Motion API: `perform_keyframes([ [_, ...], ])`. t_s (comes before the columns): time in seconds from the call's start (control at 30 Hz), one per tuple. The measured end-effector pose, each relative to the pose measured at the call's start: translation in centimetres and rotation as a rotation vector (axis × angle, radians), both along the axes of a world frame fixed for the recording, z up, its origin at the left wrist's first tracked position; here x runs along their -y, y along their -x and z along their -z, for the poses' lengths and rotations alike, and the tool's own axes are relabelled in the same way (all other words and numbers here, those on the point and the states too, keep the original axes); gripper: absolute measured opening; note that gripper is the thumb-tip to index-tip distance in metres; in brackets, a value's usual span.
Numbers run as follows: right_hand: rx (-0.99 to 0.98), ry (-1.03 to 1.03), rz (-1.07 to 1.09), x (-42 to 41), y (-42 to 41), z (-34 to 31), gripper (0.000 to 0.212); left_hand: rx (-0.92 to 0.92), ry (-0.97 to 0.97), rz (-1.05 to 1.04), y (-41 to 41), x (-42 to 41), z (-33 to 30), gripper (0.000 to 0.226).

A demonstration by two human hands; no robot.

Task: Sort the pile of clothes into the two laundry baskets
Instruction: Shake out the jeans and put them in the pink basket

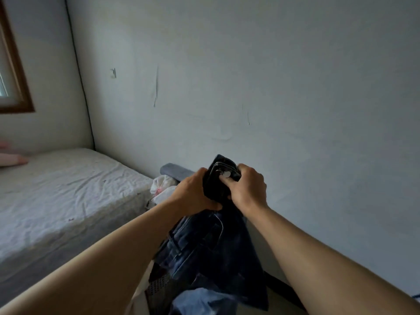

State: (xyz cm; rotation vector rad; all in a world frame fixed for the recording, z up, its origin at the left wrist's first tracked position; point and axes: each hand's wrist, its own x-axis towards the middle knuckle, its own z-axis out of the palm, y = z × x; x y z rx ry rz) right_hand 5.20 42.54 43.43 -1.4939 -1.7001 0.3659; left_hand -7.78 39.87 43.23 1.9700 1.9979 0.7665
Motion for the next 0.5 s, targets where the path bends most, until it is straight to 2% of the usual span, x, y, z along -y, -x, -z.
perform_keyframes([
  [0.07,-0.029,-0.027,0.013,0.5,0.1,-1.4,0.024,-0.045,-0.082,0.004,-0.2,0.6,-0.5,0.083],
  [0.13,-0.078,-0.049,0.015,0.8,0.2,-2.8,0.025,0.033,-0.112,-0.025,0.3,0.9,-0.7,0.090],
  [0.2,-0.144,-0.061,0.020,0.9,0.0,-3.9,0.023,0.026,-0.065,-0.042,1.0,1.2,-0.5,0.073],
  [0.27,-0.199,-0.070,0.046,1.0,-0.3,-4.8,0.020,-0.058,0.007,-0.056,1.9,1.6,-0.2,0.036],
  [0.3,-0.220,-0.075,0.064,1.2,-0.4,-5.2,0.018,-0.093,0.037,-0.061,2.3,1.9,0.0,0.026],
  [0.4,-0.252,-0.095,0.120,1.8,-0.9,-6.3,0.015,-0.138,0.045,-0.067,3.2,2.5,0.5,0.015],
  [0.5,-0.223,-0.093,0.184,2.2,-1.6,-6.8,0.013,-0.126,0.062,-0.092,3.9,2.7,0.0,0.018],
])
